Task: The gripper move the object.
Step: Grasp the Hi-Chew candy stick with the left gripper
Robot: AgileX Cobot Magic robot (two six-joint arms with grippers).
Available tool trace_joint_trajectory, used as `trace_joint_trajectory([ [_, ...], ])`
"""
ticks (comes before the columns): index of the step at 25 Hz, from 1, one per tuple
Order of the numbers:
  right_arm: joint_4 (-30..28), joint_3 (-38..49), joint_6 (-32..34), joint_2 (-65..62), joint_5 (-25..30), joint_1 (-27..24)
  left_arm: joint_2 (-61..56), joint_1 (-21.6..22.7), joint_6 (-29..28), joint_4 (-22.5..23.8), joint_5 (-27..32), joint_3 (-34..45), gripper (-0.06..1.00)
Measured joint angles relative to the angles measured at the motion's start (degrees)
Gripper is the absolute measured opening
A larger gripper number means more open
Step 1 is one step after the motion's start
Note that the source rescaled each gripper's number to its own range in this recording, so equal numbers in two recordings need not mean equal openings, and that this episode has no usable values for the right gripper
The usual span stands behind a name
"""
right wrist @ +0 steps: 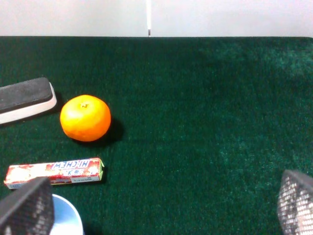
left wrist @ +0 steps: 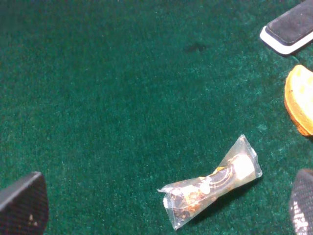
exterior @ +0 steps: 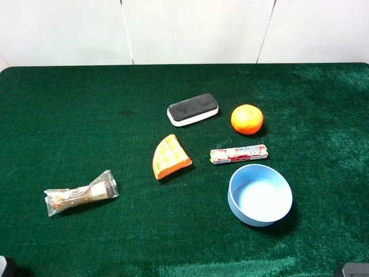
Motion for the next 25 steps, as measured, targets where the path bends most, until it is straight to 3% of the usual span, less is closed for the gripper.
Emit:
trace_joint_trajectory([
  [9,0.0,0.0,0.0,0.0,0.0,0.0,7.1,0.0,2.3,-2.3,-0.2,-0.2,1.00],
  [12,0.0,0.0,0.0,0.0,0.0,0.0,12.6,0.0,4.8,-4.5,-3.0,-0.8,1.00],
  [25,0.0,0.0,0.0,0.0,0.0,0.0,42.1,0.0,31.2,-19.6,-18.5,-4.0,1.00],
])
